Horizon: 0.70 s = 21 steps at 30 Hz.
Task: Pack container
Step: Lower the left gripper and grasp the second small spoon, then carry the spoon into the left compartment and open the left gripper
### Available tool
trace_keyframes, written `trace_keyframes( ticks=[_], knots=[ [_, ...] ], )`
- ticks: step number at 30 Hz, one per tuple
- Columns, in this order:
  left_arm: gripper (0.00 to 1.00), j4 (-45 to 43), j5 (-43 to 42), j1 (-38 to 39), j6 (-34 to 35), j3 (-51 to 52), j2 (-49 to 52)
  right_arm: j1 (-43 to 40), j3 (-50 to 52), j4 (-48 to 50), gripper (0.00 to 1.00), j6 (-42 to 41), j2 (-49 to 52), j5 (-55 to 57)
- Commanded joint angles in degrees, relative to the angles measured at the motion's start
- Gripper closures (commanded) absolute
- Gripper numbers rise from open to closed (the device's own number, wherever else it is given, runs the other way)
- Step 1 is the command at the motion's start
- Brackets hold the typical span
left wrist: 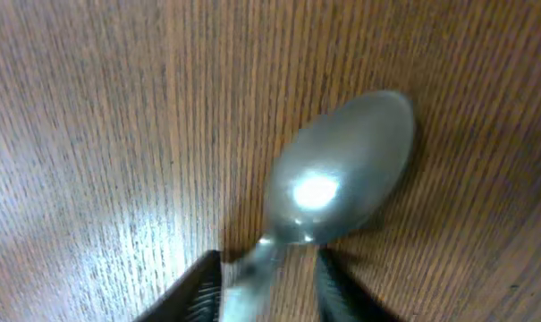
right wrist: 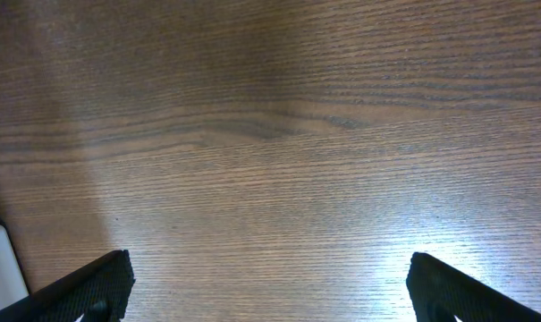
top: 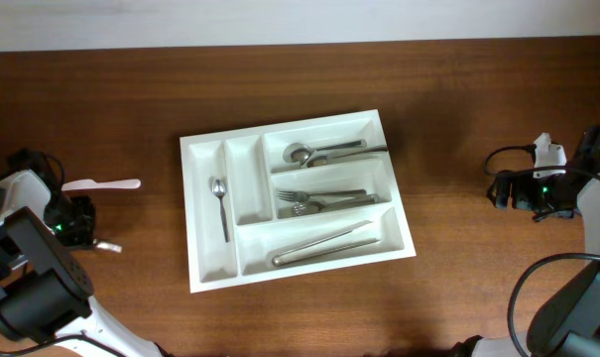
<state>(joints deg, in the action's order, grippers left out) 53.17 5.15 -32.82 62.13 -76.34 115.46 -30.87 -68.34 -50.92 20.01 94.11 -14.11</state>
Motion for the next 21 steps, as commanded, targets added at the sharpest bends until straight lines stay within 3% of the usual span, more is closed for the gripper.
trace_keyframes(
  ticks=[1,6,11,21],
  knots=[
    [0.79,0.2,0.26,-0.42,-0.04,0.48,1.31,-0.33,0.13,0.0,0.01,0.57,-0.04,-0.68],
    [0.98,0.2,0.28,-0.42,-0.07,0.48,1.31,-0.33,0.13,0.02,0.01,0.57,-0.04,-0.68],
    [0.98,1.49,0.24,-0.39,-1.25,-0.44,1.31,-0.33,0.13,0.0,0.01,0.57,-0.04,-0.68],
    [0.98,10.21,-0.02,5.01,-17.86,-12.76,-3.78,-0.33,0.13,0.02,0.01,0.57,-0.04,-0.68]
  ],
)
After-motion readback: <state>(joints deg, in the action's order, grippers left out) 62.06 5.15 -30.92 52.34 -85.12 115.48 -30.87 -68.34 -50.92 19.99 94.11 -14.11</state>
